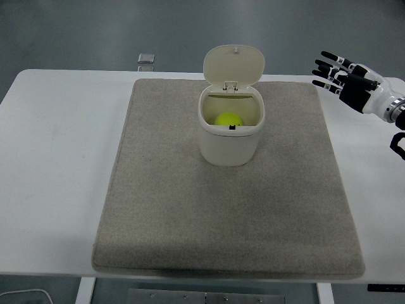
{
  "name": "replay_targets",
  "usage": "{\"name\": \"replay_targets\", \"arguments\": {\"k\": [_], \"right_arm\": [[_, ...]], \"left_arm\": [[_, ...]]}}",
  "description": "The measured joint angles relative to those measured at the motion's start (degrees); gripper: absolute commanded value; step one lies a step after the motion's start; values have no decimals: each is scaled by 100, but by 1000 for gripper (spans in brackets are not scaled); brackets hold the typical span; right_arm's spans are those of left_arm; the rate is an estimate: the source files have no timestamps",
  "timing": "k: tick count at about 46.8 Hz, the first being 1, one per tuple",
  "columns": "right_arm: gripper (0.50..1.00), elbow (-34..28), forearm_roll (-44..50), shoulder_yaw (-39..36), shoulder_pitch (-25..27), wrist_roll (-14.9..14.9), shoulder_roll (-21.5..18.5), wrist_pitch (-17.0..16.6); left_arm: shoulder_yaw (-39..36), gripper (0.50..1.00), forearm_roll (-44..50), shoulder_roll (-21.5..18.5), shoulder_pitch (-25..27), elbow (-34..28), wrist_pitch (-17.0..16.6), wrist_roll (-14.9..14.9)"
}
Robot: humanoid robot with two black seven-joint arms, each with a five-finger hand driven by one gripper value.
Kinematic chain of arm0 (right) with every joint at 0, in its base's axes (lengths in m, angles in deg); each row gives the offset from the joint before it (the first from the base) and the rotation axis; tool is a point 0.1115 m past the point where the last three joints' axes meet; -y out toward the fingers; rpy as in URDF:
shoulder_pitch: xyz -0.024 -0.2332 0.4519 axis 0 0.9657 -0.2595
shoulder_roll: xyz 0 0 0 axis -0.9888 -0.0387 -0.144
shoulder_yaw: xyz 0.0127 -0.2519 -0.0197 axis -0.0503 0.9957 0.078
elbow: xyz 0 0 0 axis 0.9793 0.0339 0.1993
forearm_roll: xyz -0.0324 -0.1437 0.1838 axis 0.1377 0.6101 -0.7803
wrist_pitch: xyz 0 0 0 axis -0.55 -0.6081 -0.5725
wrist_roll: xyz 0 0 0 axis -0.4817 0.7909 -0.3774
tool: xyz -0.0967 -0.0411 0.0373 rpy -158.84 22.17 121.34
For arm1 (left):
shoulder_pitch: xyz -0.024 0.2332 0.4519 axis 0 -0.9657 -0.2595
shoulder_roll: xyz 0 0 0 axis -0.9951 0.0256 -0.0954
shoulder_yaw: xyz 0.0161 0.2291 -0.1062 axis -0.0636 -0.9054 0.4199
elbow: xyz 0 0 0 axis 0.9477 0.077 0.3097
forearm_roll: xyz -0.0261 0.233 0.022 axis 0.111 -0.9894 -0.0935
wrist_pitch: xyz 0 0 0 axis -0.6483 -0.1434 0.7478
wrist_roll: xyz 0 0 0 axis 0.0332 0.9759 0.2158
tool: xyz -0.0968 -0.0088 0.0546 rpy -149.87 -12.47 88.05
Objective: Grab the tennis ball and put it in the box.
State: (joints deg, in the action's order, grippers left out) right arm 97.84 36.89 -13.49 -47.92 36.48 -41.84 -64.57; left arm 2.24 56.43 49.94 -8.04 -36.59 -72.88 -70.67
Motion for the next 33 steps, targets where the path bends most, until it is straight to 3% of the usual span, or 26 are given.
{"name": "replay_targets", "arguments": {"k": [4,7,33], "right_arm": [[864,1,30,0,37,19,-62,-24],[919,7,57,0,42,53,-107,-20],[919,37,5,-32,51,83,-72,-21]], "left_arm": [[-1,992,0,0,0,0,0,0],[-1,992,0,0,0,0,0,0],[0,992,0,0,0,0,-1,0]]}}
